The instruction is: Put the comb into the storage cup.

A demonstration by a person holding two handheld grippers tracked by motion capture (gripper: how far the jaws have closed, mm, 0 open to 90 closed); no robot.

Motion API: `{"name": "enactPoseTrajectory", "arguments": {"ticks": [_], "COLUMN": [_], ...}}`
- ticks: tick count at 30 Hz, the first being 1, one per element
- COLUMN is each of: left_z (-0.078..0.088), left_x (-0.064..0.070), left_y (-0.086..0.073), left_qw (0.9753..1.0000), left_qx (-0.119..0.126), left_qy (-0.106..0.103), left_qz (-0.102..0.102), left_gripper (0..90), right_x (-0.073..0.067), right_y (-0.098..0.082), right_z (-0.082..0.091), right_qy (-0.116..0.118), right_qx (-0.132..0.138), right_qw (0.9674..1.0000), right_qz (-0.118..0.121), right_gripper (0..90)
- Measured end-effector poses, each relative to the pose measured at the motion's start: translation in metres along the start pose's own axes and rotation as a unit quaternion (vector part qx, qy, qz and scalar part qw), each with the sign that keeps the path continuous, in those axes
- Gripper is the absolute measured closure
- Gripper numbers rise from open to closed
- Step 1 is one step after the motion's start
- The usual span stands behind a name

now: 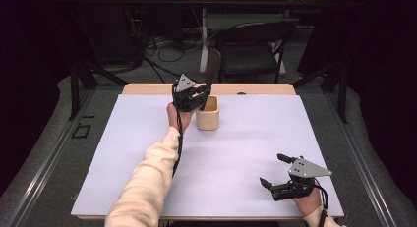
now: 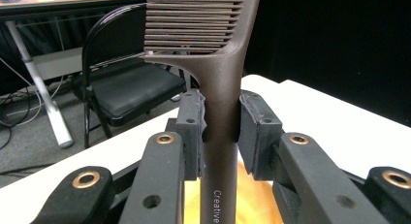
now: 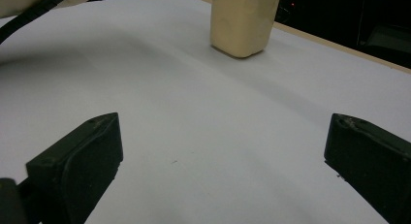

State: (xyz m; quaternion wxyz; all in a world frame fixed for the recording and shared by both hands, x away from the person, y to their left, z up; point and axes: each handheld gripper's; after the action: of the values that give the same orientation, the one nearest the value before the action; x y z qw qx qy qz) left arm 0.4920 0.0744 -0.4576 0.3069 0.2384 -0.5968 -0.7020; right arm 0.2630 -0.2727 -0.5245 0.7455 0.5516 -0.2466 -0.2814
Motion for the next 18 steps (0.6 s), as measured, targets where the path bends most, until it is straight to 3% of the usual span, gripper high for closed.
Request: {"name": "enactPoseTrajectory", "arguments": {"ticks": [10,18], "left_z": [-0.002,-0.001], "left_x": [0.0,-0.002], "left_y": [-0.008,-0.013], "left_qw": [0.9999,0.9999], "left_qx": [-0.006,-0.01], "left_qy": [-0.009,-0.004], "left_qz": [0.004,0.005], "left_gripper": [72.5,72.5], "right_x": [0.0,0.0], "right_y": [0.0,0.0], "right_z": [0.001,0.0], "right_qy": [0.0,0.0], "right_qx": [0.0,-0.002], "right_qw": [1.0,1.0], "right_qz": [0.0,-0.002], "right_gripper": [0.0,0.0]}}
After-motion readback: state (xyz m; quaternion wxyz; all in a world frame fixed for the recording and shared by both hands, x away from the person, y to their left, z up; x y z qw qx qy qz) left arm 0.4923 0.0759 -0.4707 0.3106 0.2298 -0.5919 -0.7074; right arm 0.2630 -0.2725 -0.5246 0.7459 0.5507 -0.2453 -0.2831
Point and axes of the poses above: each handheld gripper's, and its own axes: z roughly backward along the jaws, y roughly out of its top, x roughly to its right, and after that the axes turned 6 degrees about x, right-handed
